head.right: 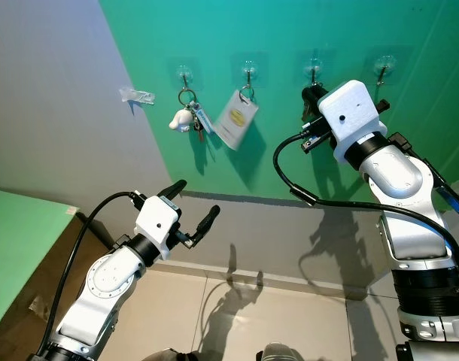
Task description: Hang keys on a hook
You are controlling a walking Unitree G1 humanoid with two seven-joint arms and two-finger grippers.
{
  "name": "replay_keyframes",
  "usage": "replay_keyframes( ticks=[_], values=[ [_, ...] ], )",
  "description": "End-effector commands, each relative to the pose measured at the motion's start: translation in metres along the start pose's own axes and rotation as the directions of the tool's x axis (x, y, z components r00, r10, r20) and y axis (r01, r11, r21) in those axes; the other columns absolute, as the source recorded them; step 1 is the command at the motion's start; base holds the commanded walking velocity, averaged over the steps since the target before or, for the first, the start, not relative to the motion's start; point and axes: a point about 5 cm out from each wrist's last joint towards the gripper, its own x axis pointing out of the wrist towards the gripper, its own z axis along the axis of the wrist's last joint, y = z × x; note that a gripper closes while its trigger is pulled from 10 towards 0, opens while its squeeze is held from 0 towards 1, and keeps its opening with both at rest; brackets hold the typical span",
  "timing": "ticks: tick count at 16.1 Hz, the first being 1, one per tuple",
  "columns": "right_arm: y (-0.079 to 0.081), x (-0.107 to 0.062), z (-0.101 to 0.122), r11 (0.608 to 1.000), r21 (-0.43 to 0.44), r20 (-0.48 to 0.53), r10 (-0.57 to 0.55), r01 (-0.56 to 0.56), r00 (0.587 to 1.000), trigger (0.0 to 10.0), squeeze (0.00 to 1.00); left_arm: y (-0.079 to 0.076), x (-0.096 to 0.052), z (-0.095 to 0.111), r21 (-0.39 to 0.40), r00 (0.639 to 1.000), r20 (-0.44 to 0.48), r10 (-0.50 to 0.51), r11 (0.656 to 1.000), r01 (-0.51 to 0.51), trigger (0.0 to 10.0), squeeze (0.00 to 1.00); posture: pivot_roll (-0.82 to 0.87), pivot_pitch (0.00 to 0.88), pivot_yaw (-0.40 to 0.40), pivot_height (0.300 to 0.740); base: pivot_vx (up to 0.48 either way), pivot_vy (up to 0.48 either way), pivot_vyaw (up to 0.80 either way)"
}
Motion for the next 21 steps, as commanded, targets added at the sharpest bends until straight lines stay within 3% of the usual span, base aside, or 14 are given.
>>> replay_keyframes(
  ticks=[1, 9, 15, 21],
  values=[
    [-0.003, -0.001, 0.009, 1.000, -0.009, 0.035, -0.003, 0.003, 0.999, 10.0, 0.00, 0.001, 0.000, -0.002, 0.013, 1.000, -0.010, -0.007, 1.000, 0.007, 10.0, 0.00, -0.25, 0.057, 0.115, 0.740, 0.000, 0.000, 0.00],
    [0.001, -0.004, -0.003, 0.998, 0.057, -0.021, 0.006, -0.005, 1.000, 10.0, 0.00, -0.001, 0.000, -0.002, 0.014, 1.000, -0.008, -0.013, 1.000, 0.013, 10.0, 0.00, -0.26, 0.053, 0.118, 0.740, 0.000, 0.000, 0.00],
    [0.000, -0.004, -0.002, 0.999, 0.043, -0.026, 0.009, -0.008, 1.000, 10.0, 0.00, -0.002, 0.001, -0.002, 0.014, 1.000, -0.006, -0.015, 1.000, 0.015, 10.0, 0.00, -0.26, 0.042, 0.113, 0.740, 0.000, 0.000, 0.00],
    [-0.012, -0.004, -0.005, 1.000, -0.008, -0.064, -0.025, 0.025, 0.998, 10.0, 0.00, -0.002, 0.001, -0.002, 0.012, 1.000, -0.005, -0.014, 1.000, 0.014, 10.0, 0.00, -0.26, 0.046, 0.113, 0.740, 0.000, 0.000, 0.00]
  ],
)
